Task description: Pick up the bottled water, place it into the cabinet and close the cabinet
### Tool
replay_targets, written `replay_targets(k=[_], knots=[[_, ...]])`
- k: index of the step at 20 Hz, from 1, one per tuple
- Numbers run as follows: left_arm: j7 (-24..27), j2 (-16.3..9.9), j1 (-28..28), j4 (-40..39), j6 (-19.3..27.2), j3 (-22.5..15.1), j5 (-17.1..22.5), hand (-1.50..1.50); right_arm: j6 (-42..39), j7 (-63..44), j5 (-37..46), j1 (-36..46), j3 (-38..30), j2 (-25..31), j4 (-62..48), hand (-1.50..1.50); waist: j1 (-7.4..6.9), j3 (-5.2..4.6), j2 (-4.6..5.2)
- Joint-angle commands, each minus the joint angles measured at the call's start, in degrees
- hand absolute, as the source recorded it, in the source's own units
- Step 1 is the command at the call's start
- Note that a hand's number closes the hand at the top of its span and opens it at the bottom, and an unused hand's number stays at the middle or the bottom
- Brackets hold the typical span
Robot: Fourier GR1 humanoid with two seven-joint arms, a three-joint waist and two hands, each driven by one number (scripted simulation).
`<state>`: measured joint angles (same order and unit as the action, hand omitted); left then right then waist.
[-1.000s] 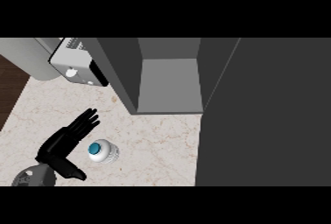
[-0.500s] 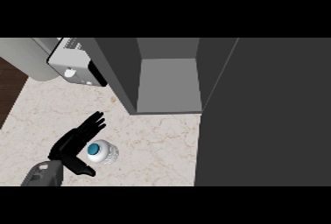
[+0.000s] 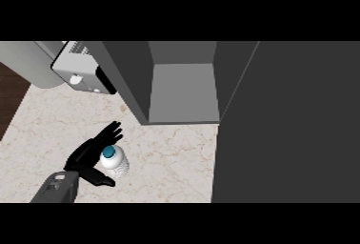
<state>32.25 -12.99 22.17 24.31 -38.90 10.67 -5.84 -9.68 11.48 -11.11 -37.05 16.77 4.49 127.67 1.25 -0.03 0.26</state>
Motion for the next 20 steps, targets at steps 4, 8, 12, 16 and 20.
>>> replay_targets(k=[4, 8, 12, 16, 20], knots=[[4.8, 1.8, 1.1, -4.9, -7.3, -0.2, 1.3, -1.5, 0.3, 1.1, 0.8, -0.8, 2.1, -0.8, -0.7, -1.5, 0.14, -0.11, 0.03], [4.2, 2.9, 2.0, -6.2, -10.2, -0.9, 1.9, -1.5, 0.4, -1.0, -0.6, -0.7, 0.8, 0.4, 1.8, -1.5, 0.51, -0.18, 0.19], [3.0, 3.2, 1.8, -7.1, -11.1, -0.9, 2.9, -1.5, -0.2, 1.5, 0.0, -0.9, 0.9, 0.1, -2.1, -1.5, 0.39, -0.12, 0.14], [1.1, 5.0, 3.2, -7.6, -11.0, -1.3, 3.7, -1.5, 0.2, 2.1, 1.0, 0.2, 2.3, -0.9, -3.5, -1.5, 0.7, -0.15, 0.2], [2.7, 6.4, 0.7, -5.0, -13.0, -3.7, 3.0, -1.5, 0.6, -0.7, -2.1, 3.5, -1.5, -0.2, -3.4, -1.5, -0.21, -0.12, 0.18]])
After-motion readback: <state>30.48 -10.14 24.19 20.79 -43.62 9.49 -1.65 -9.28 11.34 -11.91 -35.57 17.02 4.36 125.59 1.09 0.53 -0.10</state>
